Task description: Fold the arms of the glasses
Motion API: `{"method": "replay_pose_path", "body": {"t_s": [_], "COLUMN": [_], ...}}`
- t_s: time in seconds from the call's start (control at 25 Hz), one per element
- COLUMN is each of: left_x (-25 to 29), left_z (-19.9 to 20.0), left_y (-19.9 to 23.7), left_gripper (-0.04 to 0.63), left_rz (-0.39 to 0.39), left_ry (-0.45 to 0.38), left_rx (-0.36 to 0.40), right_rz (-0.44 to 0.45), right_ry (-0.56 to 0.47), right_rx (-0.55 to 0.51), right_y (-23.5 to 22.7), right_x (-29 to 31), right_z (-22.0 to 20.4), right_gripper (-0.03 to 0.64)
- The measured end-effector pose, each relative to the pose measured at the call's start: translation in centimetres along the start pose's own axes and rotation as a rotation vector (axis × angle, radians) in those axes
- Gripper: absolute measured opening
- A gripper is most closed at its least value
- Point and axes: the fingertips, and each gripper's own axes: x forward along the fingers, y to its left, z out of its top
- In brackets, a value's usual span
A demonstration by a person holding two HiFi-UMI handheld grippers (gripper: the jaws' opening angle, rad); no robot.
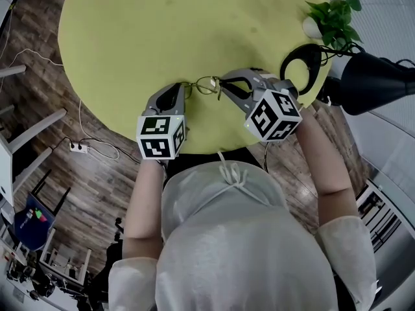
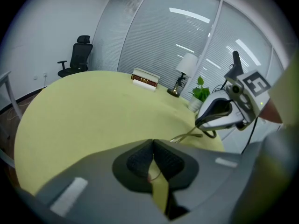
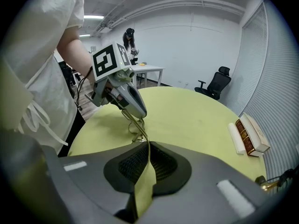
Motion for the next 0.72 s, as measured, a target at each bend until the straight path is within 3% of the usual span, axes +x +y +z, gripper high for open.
{"method": "replay_pose_path", "body": {"t_s": [0.28,0.52,0.72], "left_x": [1.9,3.1,1.6], "left_z": [-1.0,-1.7,-0.8], "left_y": [-0.6,-0.8,-0.4], "left_gripper": [0.006,0.006,0.006], "left_rz": [0.002,-0.003,0.008], "left_ry": [0.047,0.076,0.03], "left_rx": [0.112,0.138,0.087], "right_rz": [0.027,0.042,0.043], "right_ry": [0.002,0.007,0.008], "right_rx": [-0.007,-0.01,-0.017], "right_y": [0.4,0.7,0.7], "right_x": [0.0,-0.1,-0.1], "right_z": [0.0,-0.1,-0.1], "right_gripper": [0.012,0.012,0.012]}}
